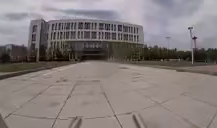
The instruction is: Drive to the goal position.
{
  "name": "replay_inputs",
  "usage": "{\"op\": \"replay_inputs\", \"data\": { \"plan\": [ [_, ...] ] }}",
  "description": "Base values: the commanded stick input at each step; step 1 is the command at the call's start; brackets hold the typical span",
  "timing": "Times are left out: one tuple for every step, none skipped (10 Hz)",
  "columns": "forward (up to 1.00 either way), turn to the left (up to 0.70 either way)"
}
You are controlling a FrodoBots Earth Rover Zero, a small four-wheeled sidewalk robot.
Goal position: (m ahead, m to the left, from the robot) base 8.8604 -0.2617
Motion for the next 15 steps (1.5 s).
{"op": "replay_inputs", "data": {
  "plan": [
    [1.00,0.00],
    [1.00,0.00],
    [1.00,0.00],
    [1.00,0.00],
    [1.00,0.00],
    [1.00,0.00],
    [1.00,0.00],
    [1.00,0.16],
    [1.00,0.27],
    [1.00,0.27],
    [1.00,0.13],
    [1.00,0.00],
    [1.00,0.00],
    [1.00,0.00],
    [1.00,0.00]
  ]
}}
